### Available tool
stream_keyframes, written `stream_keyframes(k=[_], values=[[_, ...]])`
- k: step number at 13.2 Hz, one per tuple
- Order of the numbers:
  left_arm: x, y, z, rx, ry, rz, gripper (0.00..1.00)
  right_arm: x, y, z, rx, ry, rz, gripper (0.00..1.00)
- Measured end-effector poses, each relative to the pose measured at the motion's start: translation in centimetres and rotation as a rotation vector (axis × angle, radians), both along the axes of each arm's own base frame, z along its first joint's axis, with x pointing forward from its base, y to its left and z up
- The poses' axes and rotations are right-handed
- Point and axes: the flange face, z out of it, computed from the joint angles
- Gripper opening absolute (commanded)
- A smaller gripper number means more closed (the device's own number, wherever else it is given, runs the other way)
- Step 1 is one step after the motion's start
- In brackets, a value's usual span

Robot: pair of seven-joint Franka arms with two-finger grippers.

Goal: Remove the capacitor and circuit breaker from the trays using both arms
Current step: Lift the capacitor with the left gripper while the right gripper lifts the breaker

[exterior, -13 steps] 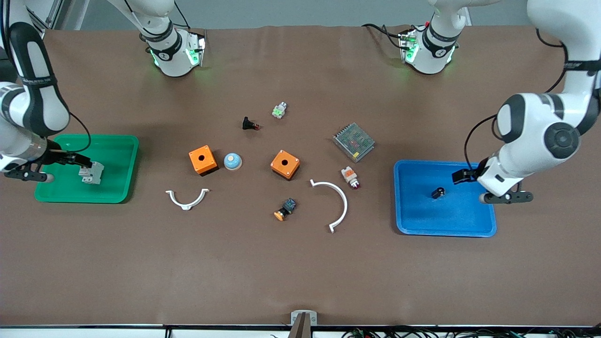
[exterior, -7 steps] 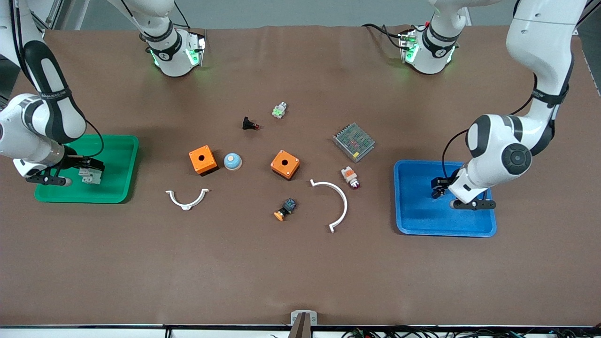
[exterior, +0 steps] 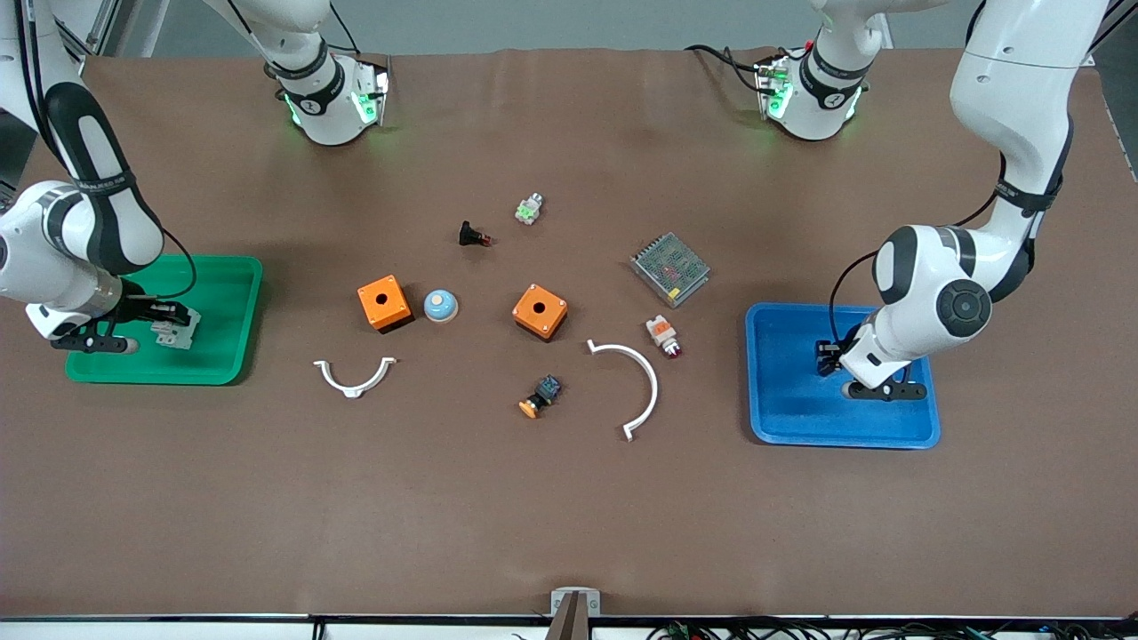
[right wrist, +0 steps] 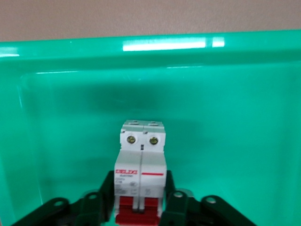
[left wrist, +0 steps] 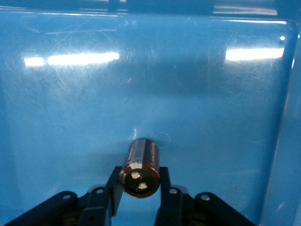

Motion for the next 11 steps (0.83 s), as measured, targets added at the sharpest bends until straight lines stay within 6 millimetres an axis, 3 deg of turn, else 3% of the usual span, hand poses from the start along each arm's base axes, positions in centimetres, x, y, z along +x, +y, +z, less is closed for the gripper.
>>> stream_keyframes(k=[3,5,6,8,9,11], values=[[1.7,-0.3,3.0,-0.005,-0.065,-0.001,0.0,0.8,-0.2,0.8,-0.005,-0.013,0.01,0.23],[2.2,-2.8,7.1,-0.017,-0.091,0.001,0.0,1.6,-0.1,1.8,0.004,0.011,0.016,0.22],[2.0,-4.8,9.3,-0.022,-0.078,0.017,0.0,2.1,0.2,2.8,0.015,0.043,0.022,0.22],[1.0,-10.4,13.2,-0.032,-0.046,0.061,0.0,4.0,1.4,6.5,0.035,0.113,0.046,0.22],[0.3,-13.1,14.2,-0.038,-0.038,0.083,0.0,5.0,2.4,8.8,0.038,0.131,0.063,0.22],[-1.6,-18.7,14.4,-0.04,-0.019,0.125,0.0,7.3,5.7,14.0,0.03,0.148,0.088,0.22]])
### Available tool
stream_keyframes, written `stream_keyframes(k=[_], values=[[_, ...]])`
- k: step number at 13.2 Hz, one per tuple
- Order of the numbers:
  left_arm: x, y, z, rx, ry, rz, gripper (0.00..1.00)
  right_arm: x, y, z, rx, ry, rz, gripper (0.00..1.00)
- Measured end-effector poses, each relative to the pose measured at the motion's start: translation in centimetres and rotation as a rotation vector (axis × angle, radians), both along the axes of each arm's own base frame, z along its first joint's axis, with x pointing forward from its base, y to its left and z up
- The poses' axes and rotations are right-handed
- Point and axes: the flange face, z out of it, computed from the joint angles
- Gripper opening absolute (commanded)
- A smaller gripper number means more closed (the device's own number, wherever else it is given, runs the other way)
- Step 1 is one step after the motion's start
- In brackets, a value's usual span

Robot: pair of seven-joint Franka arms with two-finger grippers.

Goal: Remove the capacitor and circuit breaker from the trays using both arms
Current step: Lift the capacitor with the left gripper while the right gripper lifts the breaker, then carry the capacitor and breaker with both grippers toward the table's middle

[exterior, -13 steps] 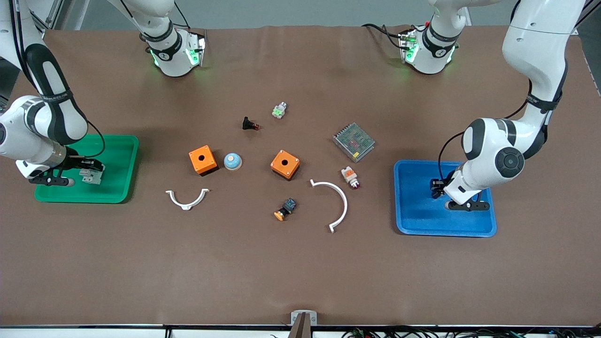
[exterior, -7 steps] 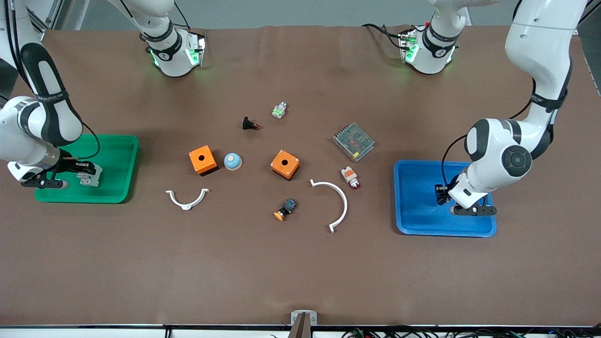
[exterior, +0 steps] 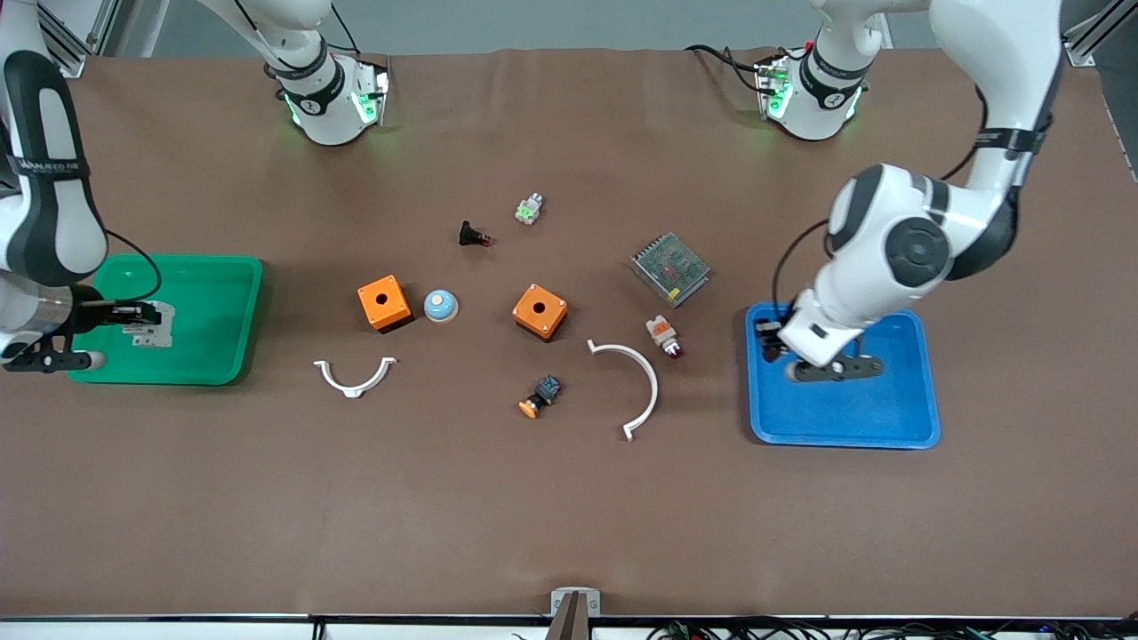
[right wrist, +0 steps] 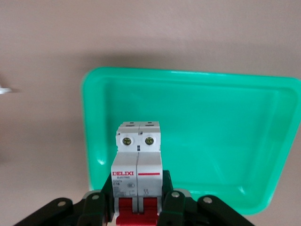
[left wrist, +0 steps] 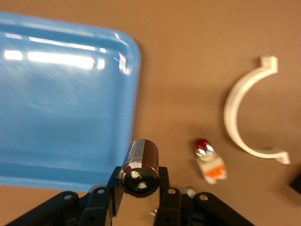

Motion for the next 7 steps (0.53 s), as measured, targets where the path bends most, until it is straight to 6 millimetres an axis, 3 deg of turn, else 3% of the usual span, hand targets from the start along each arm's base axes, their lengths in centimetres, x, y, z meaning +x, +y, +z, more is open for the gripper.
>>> stream_keyframes(k=[3,5,7], values=[[-3.1,-7.0,-1.4,0.01,0.036,0.061,0.0,2.3,8.1,5.3,-0.029,0.035,-0.007,0.22],[-4.1,-10.8,-2.1,0.033,0.028,0.101,0.0,2.9,15.4,6.3,-0.051,0.048,-0.028,0.22],[-3.8,-13.9,-3.2,0.07,-0.011,0.157,0.0,2.8,22.8,6.2,-0.053,0.047,-0.072,0.22]])
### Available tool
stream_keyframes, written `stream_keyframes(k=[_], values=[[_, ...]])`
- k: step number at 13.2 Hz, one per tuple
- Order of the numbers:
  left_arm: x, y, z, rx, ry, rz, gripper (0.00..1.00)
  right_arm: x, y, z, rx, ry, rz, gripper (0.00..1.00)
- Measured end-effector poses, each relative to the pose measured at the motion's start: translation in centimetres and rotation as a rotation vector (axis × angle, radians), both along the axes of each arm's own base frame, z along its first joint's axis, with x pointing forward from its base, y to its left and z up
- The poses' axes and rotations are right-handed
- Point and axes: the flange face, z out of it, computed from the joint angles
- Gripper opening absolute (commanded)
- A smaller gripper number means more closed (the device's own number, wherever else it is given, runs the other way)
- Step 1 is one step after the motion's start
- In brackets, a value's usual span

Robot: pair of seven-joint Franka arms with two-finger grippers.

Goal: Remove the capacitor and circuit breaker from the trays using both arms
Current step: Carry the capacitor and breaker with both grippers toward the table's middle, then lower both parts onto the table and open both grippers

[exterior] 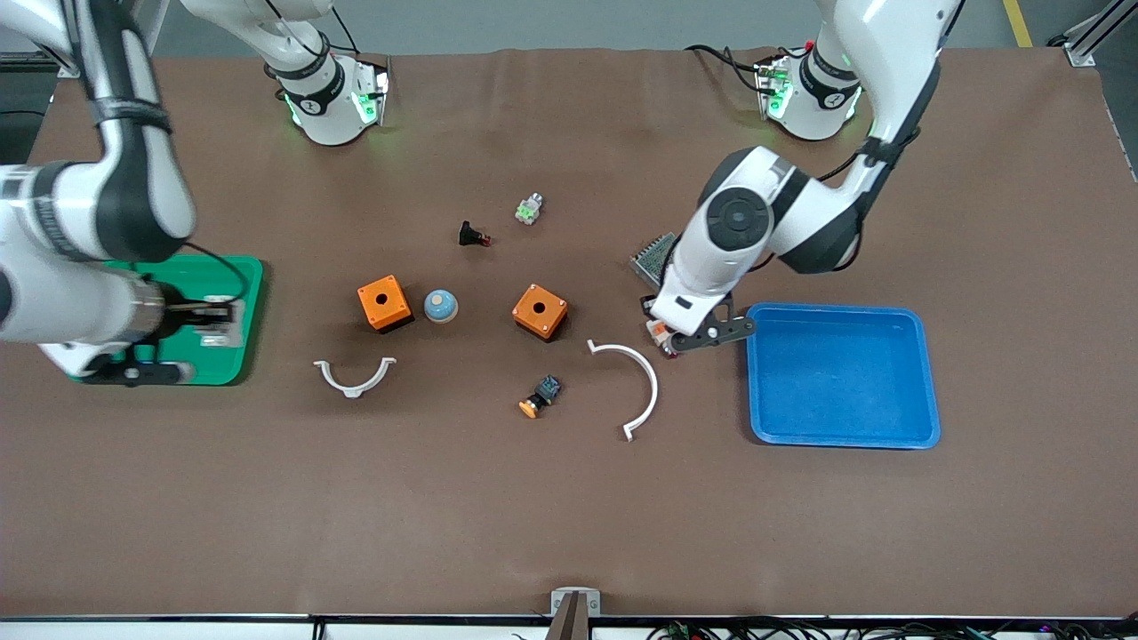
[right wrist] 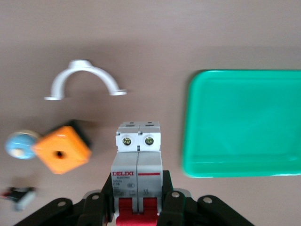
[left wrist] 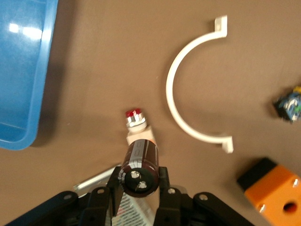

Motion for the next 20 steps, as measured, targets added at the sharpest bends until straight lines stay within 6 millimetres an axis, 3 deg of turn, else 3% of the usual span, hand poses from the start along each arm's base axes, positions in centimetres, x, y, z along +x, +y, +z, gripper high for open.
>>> stream_keyframes(k=[2,5,7,8,12,14,18,20], values=[[0.2,-3.9,-2.6,0.024,-0.021,0.056,0.0,-0.9,7.1,-0.4,-0.002,0.004,-0.047,0.22],[0.2,-8.3,-7.2,0.023,-0.034,0.081,0.0,-2.4,15.9,-1.3,-0.001,-0.024,-0.083,0.22],[0.2,-9.3,-9.3,0.01,-0.034,0.078,0.0,-2.8,19.8,-3.2,0.012,-0.047,-0.093,0.22],[0.4,-9.4,-9.2,0.001,-0.043,0.081,0.0,-2.7,21.1,-4.9,0.019,-0.056,-0.096,0.22],[1.1,-9.0,-11.4,-0.032,-0.06,0.094,0.02,-1.7,23.3,-11.8,0.03,-0.085,-0.096,0.22],[1.5,-8.9,-11.3,-0.036,-0.069,0.098,0.02,-1.5,23.8,-14.2,0.031,-0.091,-0.096,0.22],[2.0,-8.3,-11.7,-0.033,-0.079,0.104,0.03,-1.5,24.5,-16.0,0.033,-0.101,-0.089,0.22],[2.7,-7.8,-11.7,-0.029,-0.09,0.106,0.12,-1.5,24.6,-16.7,0.034,-0.104,-0.09,0.23]])
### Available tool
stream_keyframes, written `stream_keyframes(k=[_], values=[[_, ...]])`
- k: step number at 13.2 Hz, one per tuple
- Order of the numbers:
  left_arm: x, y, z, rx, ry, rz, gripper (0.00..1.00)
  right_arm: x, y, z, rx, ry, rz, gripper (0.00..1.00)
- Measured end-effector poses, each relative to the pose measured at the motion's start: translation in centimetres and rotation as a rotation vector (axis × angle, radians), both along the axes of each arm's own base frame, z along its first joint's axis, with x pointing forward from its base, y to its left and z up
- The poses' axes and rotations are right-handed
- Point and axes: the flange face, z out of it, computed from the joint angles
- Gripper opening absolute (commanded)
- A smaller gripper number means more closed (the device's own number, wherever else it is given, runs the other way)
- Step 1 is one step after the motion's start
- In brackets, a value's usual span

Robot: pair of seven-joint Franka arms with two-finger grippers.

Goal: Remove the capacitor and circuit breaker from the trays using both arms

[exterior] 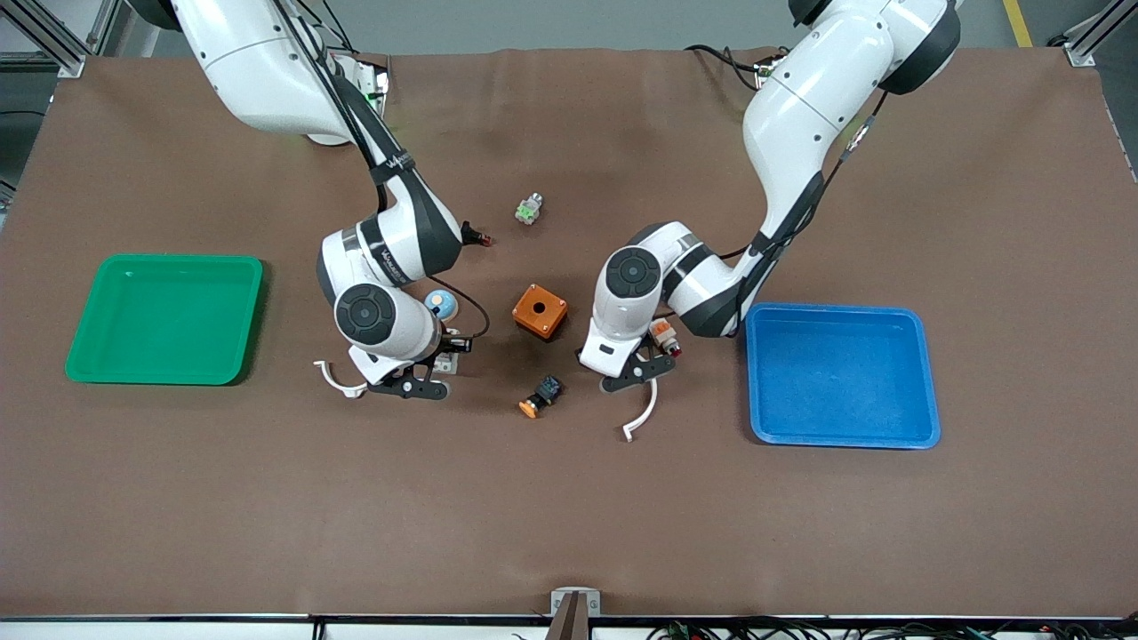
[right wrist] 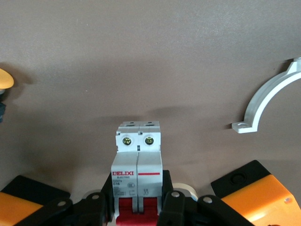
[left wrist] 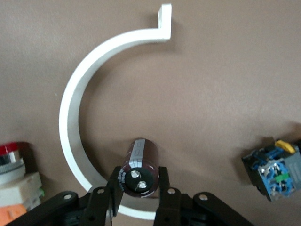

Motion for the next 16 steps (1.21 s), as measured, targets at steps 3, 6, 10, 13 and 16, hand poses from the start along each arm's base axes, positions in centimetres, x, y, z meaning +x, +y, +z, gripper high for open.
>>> stream_keyframes(k=[3,6,10,13,16], values=[[0.9,0.7,-0.1,0.006,-0.011,0.005,0.77,0.2,0.0,-1.4,0.002,-0.011,-0.004,0.23],[1.9,0.7,1.0,-0.008,-0.036,0.014,1.0,0.3,0.0,-2.3,0.003,-0.016,-0.006,0.39],[5.0,2.4,7.0,-0.026,-0.112,0.052,1.0,0.4,0.1,-2.2,0.002,-0.015,-0.005,1.0],[7.7,7.6,15.9,0.036,-0.151,0.055,1.0,0.3,0.2,-0.5,-0.008,0.018,0.002,1.0],[7.9,14.4,27.0,0.12,-0.156,-0.04,1.0,-1.1,-0.8,8.1,-0.034,0.097,0.015,1.0]])
